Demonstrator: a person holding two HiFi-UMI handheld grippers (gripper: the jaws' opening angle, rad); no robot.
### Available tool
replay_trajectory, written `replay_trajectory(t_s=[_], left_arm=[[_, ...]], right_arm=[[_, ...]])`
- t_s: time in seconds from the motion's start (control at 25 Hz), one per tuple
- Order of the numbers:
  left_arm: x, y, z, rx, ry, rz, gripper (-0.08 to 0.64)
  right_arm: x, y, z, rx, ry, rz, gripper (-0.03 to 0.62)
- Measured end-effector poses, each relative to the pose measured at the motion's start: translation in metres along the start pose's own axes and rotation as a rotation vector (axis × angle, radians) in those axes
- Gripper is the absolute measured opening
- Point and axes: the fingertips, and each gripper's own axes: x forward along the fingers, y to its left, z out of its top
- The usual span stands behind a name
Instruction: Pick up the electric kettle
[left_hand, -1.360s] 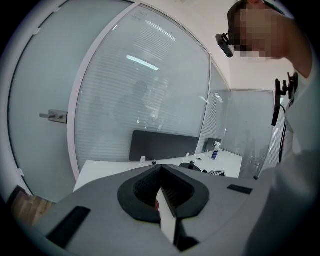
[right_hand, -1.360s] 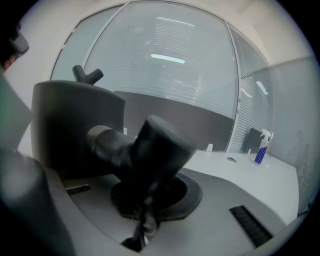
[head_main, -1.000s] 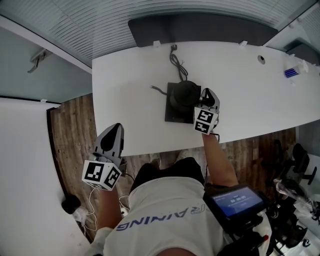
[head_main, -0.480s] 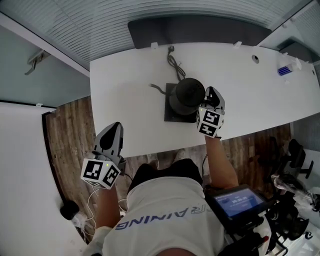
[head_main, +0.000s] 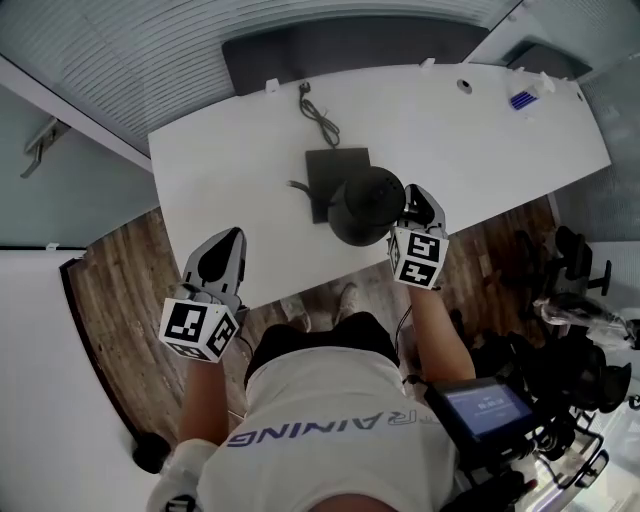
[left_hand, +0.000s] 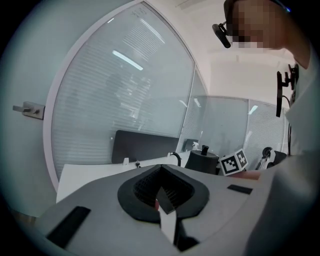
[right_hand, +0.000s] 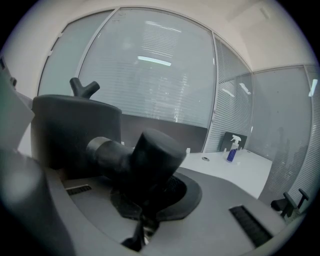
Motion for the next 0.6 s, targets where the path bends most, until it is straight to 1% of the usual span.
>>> replay_trajectory(t_s=[0.12,0.24,0.4,0.52,0.6], left_arm=[[-0.001,-0.009,0.0,0.017,-0.007,-0.039,0.013],[-0.008,-0.024,-0.003,0.019,-0.019,-0.052,0.012],[-0.018,-0.05,-0.007,0.029,-0.03,-0.052,0.012],[-0.029,-0.073,-0.009,0.038,-0.043,-0.036,0.012],[-0.037,-0.092,-0.011,0.029,-0.057,-0.024,0.012]], right_arm=[[-0.033,-0.002,-0.005,0.021,0.012,-0.01,0.011],[-0.069,-0.006,-0.011,0.024,0.019,-0.009,0.011],[-0.109,-0.016,-0.014,0.044,0.009,0.011,0.011],[-0.135,-0.03,-0.016,0.032,-0.011,0.018,0.011],[-0.153,-0.039,-0.017,0.02,-0.027,0.03,0.011]])
